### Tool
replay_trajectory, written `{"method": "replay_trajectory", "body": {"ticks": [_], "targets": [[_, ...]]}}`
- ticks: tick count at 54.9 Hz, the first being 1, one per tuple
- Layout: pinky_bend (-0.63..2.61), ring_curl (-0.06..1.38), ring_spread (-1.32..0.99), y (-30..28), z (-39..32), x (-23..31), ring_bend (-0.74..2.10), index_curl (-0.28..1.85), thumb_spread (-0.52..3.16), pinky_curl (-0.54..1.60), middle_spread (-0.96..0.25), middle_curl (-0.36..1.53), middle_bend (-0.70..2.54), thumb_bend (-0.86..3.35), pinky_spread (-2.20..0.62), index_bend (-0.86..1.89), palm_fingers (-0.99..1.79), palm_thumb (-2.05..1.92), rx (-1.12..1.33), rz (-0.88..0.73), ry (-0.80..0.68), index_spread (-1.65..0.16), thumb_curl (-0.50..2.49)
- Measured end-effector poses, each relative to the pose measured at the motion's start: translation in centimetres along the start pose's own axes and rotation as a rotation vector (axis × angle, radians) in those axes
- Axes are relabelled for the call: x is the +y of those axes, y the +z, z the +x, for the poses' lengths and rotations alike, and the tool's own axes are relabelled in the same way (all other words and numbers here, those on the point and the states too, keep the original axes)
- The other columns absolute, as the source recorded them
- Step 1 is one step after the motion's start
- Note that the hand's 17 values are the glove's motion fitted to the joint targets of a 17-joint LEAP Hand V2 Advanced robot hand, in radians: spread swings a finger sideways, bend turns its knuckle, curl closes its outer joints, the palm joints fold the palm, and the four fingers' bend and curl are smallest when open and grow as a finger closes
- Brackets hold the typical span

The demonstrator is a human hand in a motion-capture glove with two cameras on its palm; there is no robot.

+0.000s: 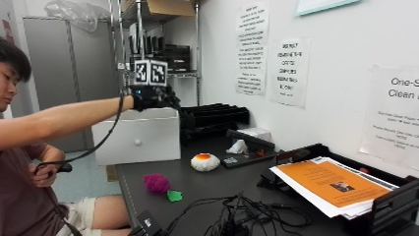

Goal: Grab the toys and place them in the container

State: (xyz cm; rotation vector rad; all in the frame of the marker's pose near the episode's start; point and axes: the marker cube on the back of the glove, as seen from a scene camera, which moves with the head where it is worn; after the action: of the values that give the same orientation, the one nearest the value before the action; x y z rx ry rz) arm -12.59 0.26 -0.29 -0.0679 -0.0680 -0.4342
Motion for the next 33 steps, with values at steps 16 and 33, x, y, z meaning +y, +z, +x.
{"method": "replay_trajectory", "body": {"ticks": [16,33], "targets": [[1.03,0.31,-0.01,25.1,4.4,3.0,0.39,0.09,1.18,0.37,-0.03,0.21,0.12,-0.03,0.04,0.05,-0.31,-0.03,-0.19,-0.239,0.035,-0.25,0.27],[0.71,0.33,-0.18,30.4,4.4,2.5,0.6,0.23,1.24,0.25,-0.17,0.31,0.46,0.01,-0.07,0.4,0.65,0.09,-0.094,0.237,0.027,-0.24,0.31]]}}
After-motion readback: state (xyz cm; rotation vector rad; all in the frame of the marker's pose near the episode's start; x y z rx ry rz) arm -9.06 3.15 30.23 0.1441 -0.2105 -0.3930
